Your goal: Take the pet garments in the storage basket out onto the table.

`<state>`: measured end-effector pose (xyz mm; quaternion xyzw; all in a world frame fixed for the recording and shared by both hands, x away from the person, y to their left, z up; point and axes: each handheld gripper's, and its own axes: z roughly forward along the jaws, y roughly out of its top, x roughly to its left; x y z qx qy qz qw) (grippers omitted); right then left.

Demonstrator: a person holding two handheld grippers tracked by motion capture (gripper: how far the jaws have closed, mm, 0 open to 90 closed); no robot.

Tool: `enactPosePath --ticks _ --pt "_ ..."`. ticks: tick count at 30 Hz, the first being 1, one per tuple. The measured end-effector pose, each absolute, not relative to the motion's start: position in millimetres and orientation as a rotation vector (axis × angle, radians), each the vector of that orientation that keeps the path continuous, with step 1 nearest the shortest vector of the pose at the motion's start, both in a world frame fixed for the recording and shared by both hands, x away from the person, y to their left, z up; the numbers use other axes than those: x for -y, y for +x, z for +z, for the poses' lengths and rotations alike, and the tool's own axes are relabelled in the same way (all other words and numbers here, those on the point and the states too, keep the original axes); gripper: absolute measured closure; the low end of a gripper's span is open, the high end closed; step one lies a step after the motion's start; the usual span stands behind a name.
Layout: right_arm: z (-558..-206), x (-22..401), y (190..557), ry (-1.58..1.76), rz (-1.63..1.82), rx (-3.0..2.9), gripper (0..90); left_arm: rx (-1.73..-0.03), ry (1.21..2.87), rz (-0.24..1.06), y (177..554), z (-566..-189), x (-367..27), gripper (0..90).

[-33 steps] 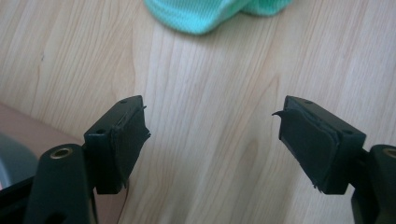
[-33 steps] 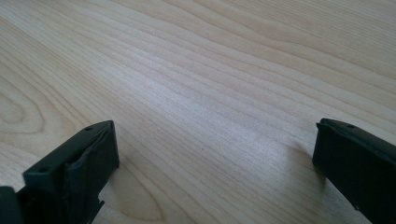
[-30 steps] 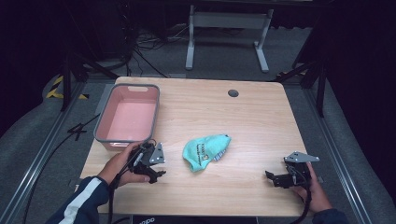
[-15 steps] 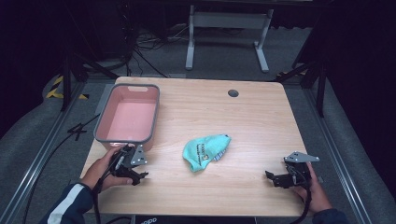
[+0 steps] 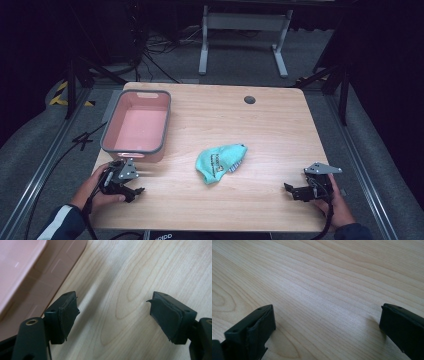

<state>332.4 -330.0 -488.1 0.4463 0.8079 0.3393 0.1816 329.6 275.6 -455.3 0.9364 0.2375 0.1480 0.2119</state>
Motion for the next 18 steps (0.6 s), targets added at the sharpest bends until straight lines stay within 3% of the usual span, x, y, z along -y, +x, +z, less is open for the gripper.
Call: enactPosePath --ticks 18 --pt "-488 330 332 1.260 0.958 -2.281 0.7 -0.831 2.297 0.286 320 -478 -311 16.3"
